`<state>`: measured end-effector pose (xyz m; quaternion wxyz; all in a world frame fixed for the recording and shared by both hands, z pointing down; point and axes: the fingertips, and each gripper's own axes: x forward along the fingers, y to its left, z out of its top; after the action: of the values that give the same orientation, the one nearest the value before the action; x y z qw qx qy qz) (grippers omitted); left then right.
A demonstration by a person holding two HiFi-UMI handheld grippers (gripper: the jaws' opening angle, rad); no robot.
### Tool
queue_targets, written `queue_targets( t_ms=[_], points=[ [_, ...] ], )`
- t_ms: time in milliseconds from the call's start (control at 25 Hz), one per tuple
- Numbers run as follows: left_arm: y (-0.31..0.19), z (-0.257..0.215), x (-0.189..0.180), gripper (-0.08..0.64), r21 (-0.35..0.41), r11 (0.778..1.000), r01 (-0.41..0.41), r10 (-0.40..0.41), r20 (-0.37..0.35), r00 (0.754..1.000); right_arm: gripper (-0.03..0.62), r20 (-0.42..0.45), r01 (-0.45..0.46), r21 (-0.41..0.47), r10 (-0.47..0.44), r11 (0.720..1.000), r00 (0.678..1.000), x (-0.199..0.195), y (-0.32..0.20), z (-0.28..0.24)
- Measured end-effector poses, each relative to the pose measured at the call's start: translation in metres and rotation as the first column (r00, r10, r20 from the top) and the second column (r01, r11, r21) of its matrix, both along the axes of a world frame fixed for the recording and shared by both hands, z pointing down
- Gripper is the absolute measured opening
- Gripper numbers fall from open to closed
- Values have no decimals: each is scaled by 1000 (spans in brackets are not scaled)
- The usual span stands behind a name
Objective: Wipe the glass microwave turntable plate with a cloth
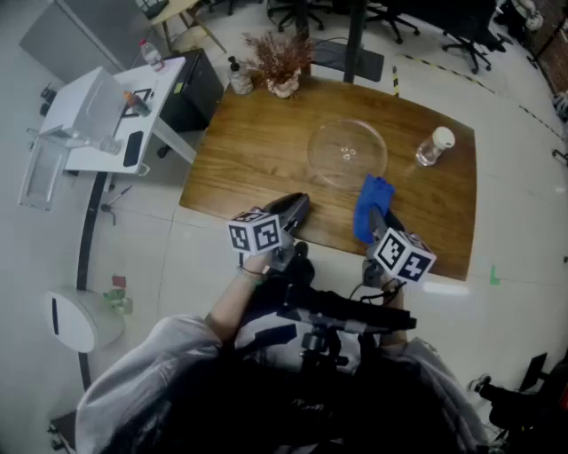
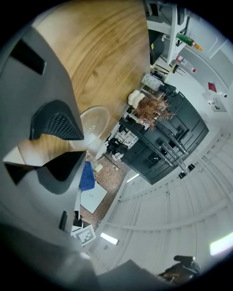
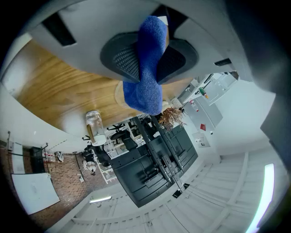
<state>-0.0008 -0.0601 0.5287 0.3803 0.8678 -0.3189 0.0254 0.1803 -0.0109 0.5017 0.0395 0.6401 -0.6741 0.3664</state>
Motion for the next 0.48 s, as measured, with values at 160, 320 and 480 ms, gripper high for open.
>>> queue_targets(
  t_ms=[160, 320, 480],
  points=[
    [-45, 14, -3, 74, -41, 999, -5, 5, 17, 1000, 126, -3, -22, -7, 22, 1000, 1000, -4, -33, 1],
    [-83, 39, -4, 75, -135, 991, 2, 5, 51, 999, 126, -21, -68, -29, 67, 997, 997, 0, -51, 2],
    [-109, 69, 5, 75, -251, 968, -16, 33, 63, 997, 126, -31, -131, -57, 130, 990, 991, 10, -56, 6]
  ],
)
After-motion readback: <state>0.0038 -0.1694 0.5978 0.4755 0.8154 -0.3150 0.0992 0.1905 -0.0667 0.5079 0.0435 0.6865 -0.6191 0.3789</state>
